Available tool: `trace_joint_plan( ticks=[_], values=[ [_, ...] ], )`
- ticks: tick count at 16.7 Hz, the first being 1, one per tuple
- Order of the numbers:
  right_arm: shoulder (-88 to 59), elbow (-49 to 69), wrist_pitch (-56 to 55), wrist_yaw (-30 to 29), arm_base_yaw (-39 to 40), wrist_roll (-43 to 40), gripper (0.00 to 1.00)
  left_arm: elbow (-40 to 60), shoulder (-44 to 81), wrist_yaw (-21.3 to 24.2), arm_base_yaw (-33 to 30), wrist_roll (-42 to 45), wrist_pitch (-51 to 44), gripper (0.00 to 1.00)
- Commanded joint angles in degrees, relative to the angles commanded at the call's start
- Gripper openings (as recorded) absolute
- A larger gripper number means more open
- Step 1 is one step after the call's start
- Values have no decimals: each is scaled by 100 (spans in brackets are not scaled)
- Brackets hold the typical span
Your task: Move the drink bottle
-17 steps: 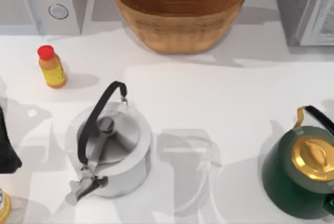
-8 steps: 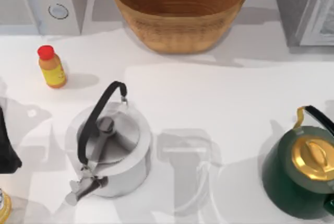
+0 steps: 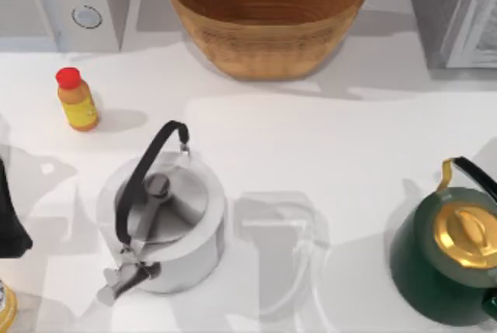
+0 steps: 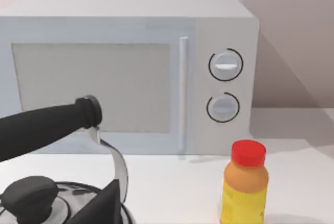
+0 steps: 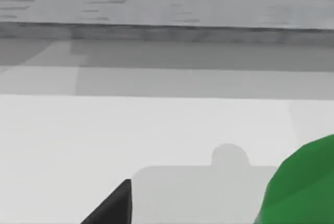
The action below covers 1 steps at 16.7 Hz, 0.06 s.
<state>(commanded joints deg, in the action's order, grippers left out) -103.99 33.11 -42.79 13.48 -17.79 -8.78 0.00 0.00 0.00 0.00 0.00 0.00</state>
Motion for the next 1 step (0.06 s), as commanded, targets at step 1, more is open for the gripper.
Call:
trace_joint_plan(
  ticks=[1],
  values=[
    [0, 0, 0, 0, 0, 0, 100, 0, 0, 0, 0, 0, 0, 100]
  ],
)
